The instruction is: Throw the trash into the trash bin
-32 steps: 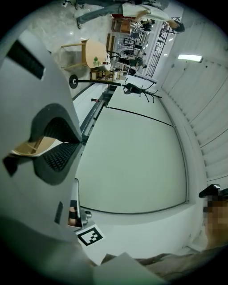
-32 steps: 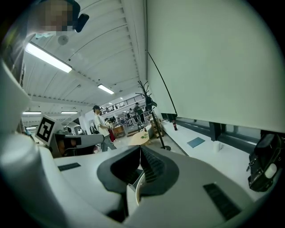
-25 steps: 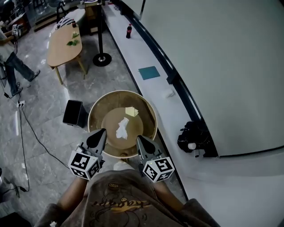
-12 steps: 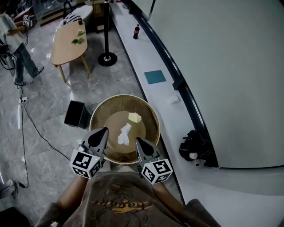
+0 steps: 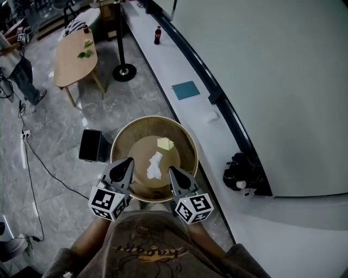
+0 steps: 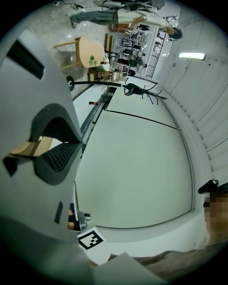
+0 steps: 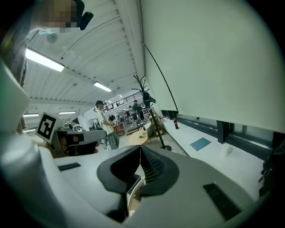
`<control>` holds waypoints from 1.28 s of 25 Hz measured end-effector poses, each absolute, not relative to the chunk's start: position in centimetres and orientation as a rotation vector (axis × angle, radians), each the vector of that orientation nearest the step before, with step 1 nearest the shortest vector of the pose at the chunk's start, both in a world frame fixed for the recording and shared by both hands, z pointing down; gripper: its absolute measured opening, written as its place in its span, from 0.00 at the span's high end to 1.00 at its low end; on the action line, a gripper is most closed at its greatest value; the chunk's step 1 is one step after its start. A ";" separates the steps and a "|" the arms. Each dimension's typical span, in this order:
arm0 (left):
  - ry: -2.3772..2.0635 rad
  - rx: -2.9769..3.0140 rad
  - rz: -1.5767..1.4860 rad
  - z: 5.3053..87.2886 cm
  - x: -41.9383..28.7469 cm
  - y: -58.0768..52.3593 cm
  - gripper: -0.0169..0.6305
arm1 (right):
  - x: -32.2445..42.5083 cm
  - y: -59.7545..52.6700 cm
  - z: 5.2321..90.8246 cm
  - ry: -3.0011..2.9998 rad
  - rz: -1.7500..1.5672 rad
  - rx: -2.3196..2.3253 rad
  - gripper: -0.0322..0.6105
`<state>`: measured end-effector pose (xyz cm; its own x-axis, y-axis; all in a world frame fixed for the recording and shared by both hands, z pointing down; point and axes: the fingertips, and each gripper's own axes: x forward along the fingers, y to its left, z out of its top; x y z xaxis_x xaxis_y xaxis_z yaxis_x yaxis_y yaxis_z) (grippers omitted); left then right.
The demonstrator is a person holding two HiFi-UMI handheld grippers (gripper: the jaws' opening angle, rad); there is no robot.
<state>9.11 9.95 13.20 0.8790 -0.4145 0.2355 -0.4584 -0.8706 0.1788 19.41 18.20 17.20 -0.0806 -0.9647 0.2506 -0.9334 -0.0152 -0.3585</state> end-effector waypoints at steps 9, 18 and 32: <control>-0.598 2.817 0.325 16.6 10.5 8.4 0.95 | 20.6 17.0 19.9 2.120 -0.723 -2.140 0.92; -0.554 2.779 0.371 23.3 12.4 6.0 0.95 | 23.0 15.2 24.8 2.089 -0.756 -2.203 0.92; -0.513 2.744 0.442 37.1 13.8 4.6 0.95 | 23.9 14.3 36.8 2.029 -0.829 -2.262 0.92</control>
